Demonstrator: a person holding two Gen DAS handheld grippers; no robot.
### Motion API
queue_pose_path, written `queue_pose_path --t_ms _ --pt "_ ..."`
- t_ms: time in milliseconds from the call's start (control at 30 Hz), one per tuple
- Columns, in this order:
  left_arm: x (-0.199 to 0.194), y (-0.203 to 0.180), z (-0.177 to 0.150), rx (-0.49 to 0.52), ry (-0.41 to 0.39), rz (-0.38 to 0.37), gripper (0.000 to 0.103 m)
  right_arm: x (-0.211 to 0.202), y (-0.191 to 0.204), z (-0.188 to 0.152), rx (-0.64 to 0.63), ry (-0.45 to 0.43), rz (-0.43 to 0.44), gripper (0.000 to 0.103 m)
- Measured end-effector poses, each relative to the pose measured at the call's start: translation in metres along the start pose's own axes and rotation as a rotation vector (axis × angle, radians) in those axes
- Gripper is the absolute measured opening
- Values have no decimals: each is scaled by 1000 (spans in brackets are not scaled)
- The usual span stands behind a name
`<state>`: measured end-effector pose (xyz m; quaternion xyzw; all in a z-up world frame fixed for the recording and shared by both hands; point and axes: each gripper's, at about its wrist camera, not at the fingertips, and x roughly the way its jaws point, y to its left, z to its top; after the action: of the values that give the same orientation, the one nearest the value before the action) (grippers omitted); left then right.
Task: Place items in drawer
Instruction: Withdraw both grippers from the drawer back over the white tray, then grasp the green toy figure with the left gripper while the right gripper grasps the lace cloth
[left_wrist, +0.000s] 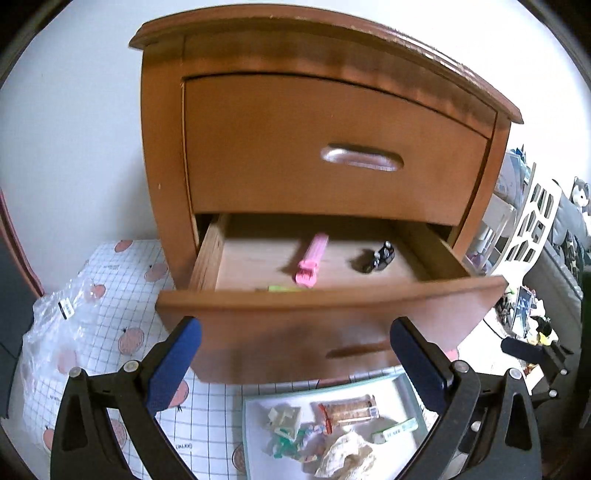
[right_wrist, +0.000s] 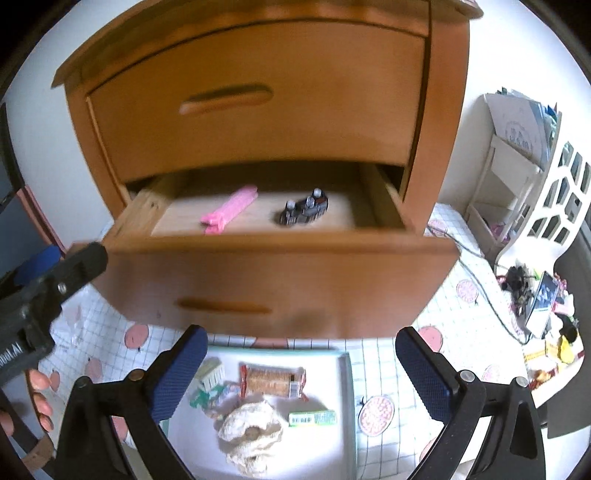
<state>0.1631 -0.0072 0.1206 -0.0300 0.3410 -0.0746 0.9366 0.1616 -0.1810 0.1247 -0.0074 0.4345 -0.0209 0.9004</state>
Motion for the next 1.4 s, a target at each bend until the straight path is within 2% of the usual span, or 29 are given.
queue_pose_path --t_ms 200,500,633,733,1033,1133,1300,1400 --pt "16 5 -28 -19 67 -3 102 24 3 -37 -1 80 7 103" --pt "65 13 -76 -68 272 -6 102 71 -9 -97 58 265 7 103" --pt "80 11 -98 -62 332 -2 102 85 -10 -111 70 320 5 103" --pt "90 8 -111 -40 371 0 102 93 -5 -118 68 363 38 103" --pt "118 14 -150 -58 480 -2 102 122 22 -135 8 498 106 102" --pt "127 17 -163 -61 516 -12 100 132 27 -142 4 540 117 98" --pt "137 25 -173 -83 553 -33 85 148 33 -153 11 600 131 92" --pt "140 29 -173 -100 554 -38 83 156 36 -159 19 627 145 90"
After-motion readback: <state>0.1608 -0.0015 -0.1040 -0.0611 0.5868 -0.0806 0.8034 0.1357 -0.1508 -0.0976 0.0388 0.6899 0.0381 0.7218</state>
